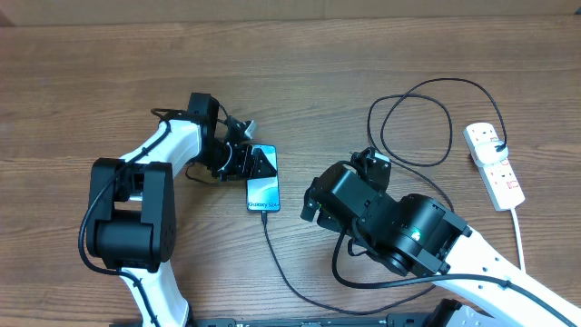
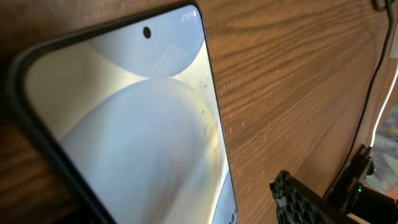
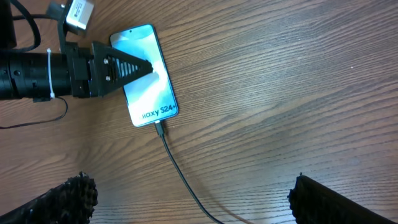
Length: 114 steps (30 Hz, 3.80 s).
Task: Plug charger to phone and switch on socket
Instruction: 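Open the left gripper and release the phone's top end, then retract both grippers away from the phone, then move the right gripper over the power strip's orange switch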
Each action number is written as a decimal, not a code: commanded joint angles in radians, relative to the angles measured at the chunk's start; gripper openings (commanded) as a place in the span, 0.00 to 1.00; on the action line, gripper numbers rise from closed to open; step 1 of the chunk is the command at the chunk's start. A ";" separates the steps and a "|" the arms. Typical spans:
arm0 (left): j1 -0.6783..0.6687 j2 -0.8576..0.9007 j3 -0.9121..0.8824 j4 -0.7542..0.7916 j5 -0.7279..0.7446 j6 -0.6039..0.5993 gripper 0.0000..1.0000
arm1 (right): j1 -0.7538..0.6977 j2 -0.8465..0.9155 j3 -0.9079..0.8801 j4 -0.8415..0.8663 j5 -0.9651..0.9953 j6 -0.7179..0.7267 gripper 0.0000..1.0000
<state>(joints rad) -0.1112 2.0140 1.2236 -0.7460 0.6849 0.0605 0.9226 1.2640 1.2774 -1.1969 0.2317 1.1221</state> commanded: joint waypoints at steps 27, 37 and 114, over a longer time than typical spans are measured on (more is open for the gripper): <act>0.000 0.034 -0.024 -0.032 -0.353 -0.205 0.78 | -0.003 -0.008 0.005 0.013 -0.001 0.004 1.00; 0.000 0.034 -0.024 -0.029 -0.356 -0.225 0.78 | -0.003 -0.008 0.005 0.014 -0.001 0.004 1.00; 0.000 -1.435 0.314 -0.754 -0.954 -0.450 1.00 | -1.442 0.686 0.439 -0.197 -0.206 -0.556 0.04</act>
<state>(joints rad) -0.1112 0.5835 1.5440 -1.4994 -0.2592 -0.3683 -0.5163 1.9137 1.6825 -1.3983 0.0078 0.6121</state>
